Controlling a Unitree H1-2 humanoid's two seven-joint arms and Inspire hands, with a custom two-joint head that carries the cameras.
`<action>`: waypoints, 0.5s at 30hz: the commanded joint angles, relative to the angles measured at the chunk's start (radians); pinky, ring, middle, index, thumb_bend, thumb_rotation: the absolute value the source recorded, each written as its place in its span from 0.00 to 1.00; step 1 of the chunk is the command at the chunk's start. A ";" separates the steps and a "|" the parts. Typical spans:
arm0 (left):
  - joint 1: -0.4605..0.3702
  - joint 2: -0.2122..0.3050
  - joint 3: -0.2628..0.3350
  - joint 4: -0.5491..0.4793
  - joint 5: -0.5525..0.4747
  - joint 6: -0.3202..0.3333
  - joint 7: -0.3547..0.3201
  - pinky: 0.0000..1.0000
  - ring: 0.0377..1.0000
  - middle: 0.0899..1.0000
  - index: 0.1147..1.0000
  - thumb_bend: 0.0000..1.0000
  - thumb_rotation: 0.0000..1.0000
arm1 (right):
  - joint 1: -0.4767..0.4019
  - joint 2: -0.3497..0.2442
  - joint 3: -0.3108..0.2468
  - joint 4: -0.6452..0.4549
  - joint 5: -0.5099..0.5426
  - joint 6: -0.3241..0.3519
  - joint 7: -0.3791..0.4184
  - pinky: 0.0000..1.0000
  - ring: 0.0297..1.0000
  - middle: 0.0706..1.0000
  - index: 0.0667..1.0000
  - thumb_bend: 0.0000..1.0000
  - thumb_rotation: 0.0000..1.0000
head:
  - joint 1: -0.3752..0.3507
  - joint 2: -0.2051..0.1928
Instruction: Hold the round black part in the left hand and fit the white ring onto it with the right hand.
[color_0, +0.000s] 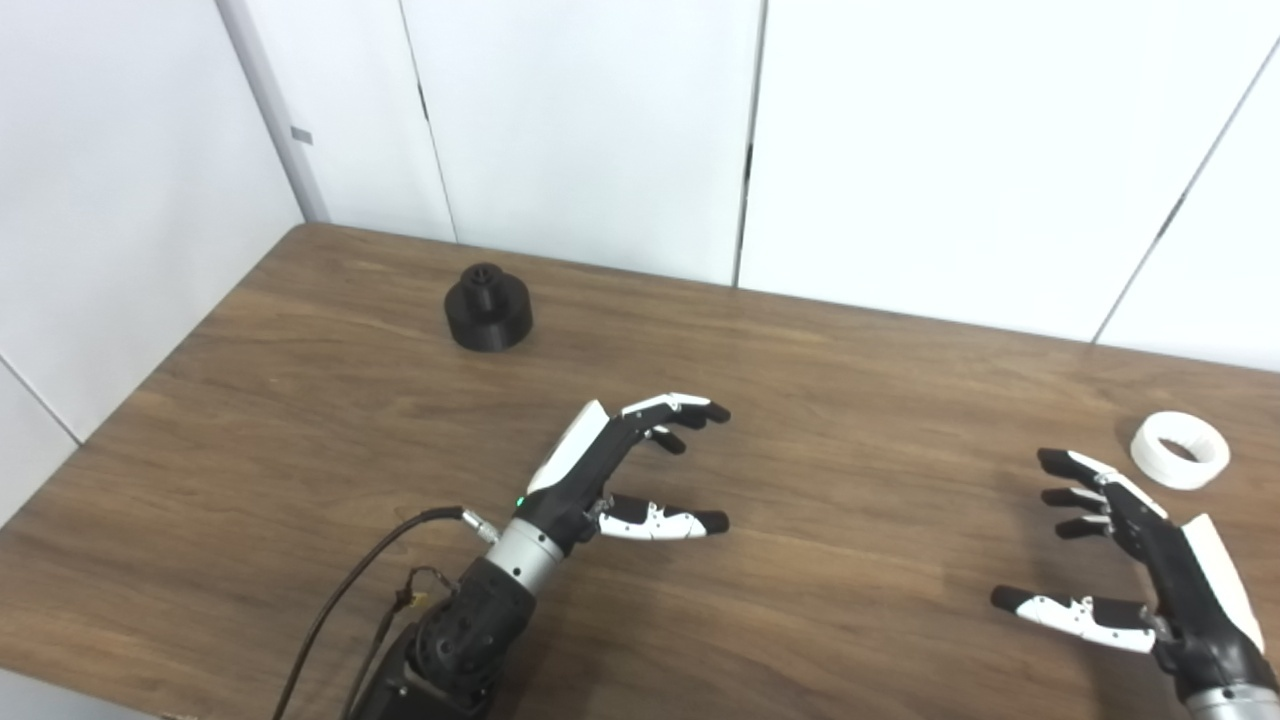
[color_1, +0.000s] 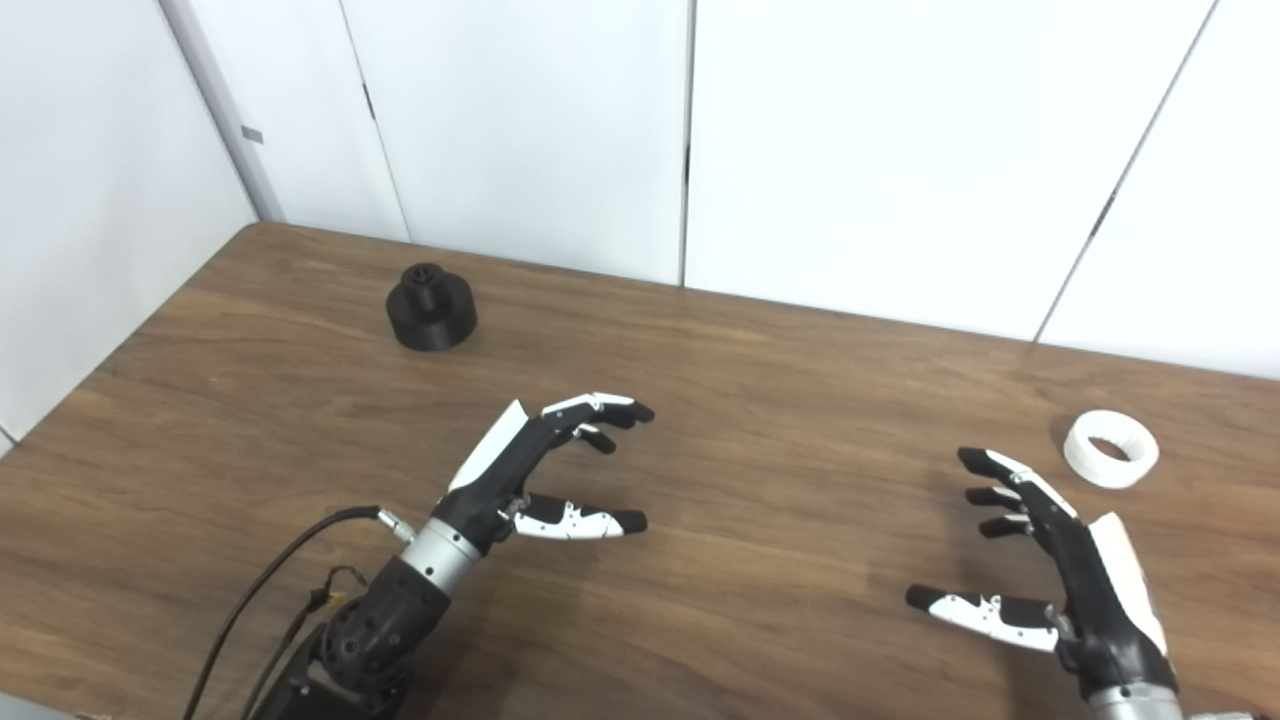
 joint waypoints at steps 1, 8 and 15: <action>-0.036 0.009 0.013 -0.023 0.005 -0.028 0.030 0.67 0.77 0.78 0.70 0.82 0.15 | -0.029 -0.017 -0.012 -0.026 0.017 -0.013 -0.004 0.63 0.73 0.81 0.79 0.75 0.13 | 0.001 0.000; -0.052 0.040 0.043 -0.044 0.115 -0.014 0.082 0.70 0.78 0.76 0.68 0.80 0.20 | -0.034 -0.024 -0.014 -0.005 0.024 -0.036 -0.005 0.64 0.74 0.81 0.79 0.75 0.14 | 0.012 -0.008; -0.078 0.079 0.063 -0.055 0.131 -0.005 0.081 0.69 0.79 0.77 0.66 0.82 0.20 | -0.037 -0.024 -0.015 0.005 0.043 -0.044 -0.003 0.63 0.72 0.80 0.79 0.76 0.13 | 0.016 -0.013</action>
